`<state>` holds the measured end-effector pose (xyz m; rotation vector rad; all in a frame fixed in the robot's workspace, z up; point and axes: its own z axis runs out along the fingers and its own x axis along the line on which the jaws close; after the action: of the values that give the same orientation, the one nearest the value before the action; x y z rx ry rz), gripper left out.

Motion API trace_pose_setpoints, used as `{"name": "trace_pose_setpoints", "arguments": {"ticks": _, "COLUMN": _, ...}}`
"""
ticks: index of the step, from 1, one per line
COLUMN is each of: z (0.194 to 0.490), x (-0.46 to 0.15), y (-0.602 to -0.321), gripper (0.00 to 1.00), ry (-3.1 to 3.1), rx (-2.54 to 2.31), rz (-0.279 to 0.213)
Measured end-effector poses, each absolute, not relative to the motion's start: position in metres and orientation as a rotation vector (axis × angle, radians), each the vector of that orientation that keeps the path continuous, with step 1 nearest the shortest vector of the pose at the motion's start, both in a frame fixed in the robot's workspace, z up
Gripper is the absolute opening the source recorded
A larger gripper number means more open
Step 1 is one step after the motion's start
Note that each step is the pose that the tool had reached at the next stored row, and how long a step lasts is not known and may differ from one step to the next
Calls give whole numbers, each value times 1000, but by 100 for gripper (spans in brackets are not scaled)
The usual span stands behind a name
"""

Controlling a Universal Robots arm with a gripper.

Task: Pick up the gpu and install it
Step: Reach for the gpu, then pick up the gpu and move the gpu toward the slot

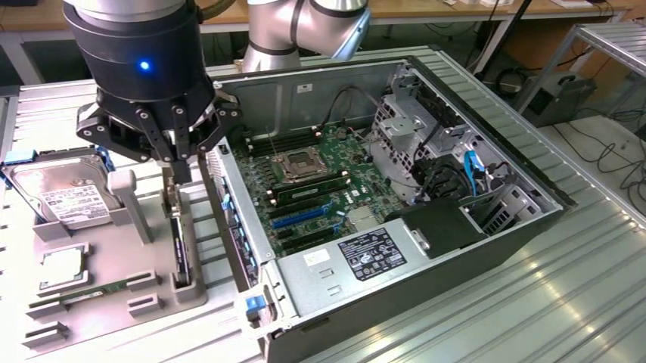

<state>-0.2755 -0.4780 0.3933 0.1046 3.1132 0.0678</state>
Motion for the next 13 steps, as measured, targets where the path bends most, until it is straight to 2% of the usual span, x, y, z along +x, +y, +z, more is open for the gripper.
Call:
{"name": "trace_pose_setpoints", "arguments": {"ticks": 7, "z": 393, "x": -275, "y": -496, "gripper": 11, "ry": 3113, "rx": 105, "rz": 68}}
{"name": "trace_pose_setpoints", "arguments": {"ticks": 8, "z": 393, "x": -275, "y": -496, "gripper": 17, "ry": 3113, "rx": 105, "rz": 68}}
{"name": "trace_pose_setpoints", "arguments": {"ticks": 9, "z": 393, "x": -275, "y": -496, "gripper": 36, "ry": 3113, "rx": 105, "rz": 68}}
{"name": "trace_pose_setpoints", "arguments": {"ticks": 11, "z": 393, "x": -275, "y": -496, "gripper": 48, "ry": 3113, "rx": 105, "rz": 68}}
{"name": "trace_pose_setpoints", "arguments": {"ticks": 13, "z": 393, "x": -275, "y": -496, "gripper": 48, "ry": 3113, "rx": 105, "rz": 68}}
